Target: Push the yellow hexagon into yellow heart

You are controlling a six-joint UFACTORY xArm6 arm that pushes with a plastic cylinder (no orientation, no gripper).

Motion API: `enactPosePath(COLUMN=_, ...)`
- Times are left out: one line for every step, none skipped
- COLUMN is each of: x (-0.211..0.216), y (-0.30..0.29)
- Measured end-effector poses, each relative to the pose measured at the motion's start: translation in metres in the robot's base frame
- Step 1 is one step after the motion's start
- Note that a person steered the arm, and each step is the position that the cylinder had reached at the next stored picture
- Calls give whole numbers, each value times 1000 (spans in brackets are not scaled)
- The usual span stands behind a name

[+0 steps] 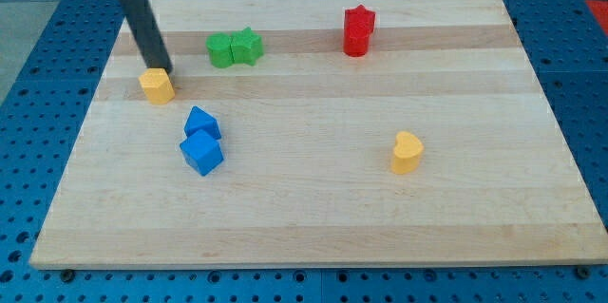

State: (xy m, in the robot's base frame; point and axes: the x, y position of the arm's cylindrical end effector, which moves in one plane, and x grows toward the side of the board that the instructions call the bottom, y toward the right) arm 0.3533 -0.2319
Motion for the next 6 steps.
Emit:
enactPosePath(x=0, y=-41)
enactPosePath(x=16, y=-54)
enactPosePath(x=40, y=-41)
enactPosePath(x=27, y=-5)
enactPosePath(x=10, y=51)
enactPosePath(x=10, y=98)
